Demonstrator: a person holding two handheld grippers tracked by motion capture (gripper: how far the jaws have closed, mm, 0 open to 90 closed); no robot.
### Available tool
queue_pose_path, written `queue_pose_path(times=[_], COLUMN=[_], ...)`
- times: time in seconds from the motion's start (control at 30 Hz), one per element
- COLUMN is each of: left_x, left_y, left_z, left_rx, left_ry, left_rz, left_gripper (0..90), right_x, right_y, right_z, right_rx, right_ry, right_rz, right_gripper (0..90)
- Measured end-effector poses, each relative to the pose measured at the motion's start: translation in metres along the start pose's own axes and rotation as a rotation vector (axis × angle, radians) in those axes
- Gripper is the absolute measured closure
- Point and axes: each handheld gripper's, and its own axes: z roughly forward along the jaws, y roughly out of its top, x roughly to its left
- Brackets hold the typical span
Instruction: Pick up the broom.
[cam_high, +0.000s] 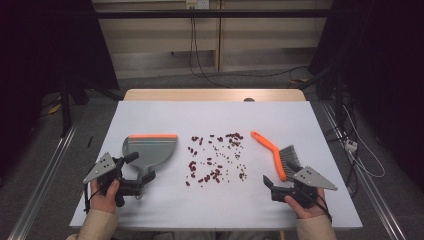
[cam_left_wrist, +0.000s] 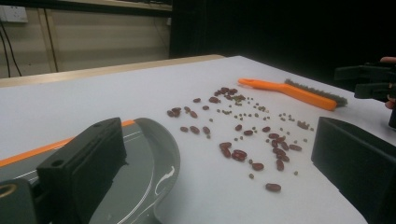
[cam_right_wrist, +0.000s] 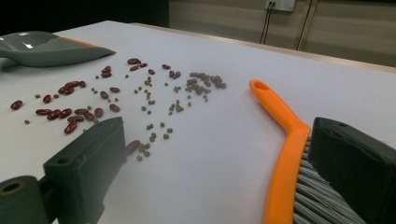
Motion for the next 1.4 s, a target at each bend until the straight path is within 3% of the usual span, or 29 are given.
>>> queue_pose_path(times=[0.3,0.57,0.7,0.77,0.87,0.93,1.07,1.2,1.4], left_x=[0.0,0.001,0.001,0.001,0.001,0.001,0.001,0.001,0.001], left_y=[0.0,0.0,0.001,0.001,0.001,0.001,0.001,0.001,0.001], left_z=[0.0,0.0,0.0,0.0,-0.001,-0.001,-0.001,-0.002,-0.002], left_rx=[-0.002,-0.008,-0.009,-0.01,-0.01,-0.014,-0.012,-0.014,-0.014], left_ry=[-0.003,-0.005,-0.004,-0.003,-0.002,-0.002,-0.001,0.0,0.004], left_rz=[0.004,0.0,0.0,0.001,0.001,-0.002,0.002,0.002,0.0], left_gripper=[2.6,2.6,2.6,2.6,2.6,2.6,2.6,2.6,2.6], right_x=[0.0,-0.005,-0.01,-0.012,-0.019,-0.024,-0.033,-0.043,-0.052], right_y=[0.001,0.015,0.022,0.023,0.027,0.028,0.035,0.041,0.045], right_z=[0.001,0.004,0.014,0.016,0.023,0.027,0.035,0.045,0.061], right_rx=[0.009,-0.006,0.03,0.042,0.11,0.125,0.152,0.184,0.261], right_ry=[-0.002,-0.027,-0.048,-0.056,-0.078,-0.061,-0.054,-0.06,-0.072], right_rz=[0.002,0.005,0.047,0.045,0.077,0.101,0.108,0.119,0.095], right_gripper=[4.4,2.2,3.0,3.5,10.3,13.0,20.7,22.9,27.9])
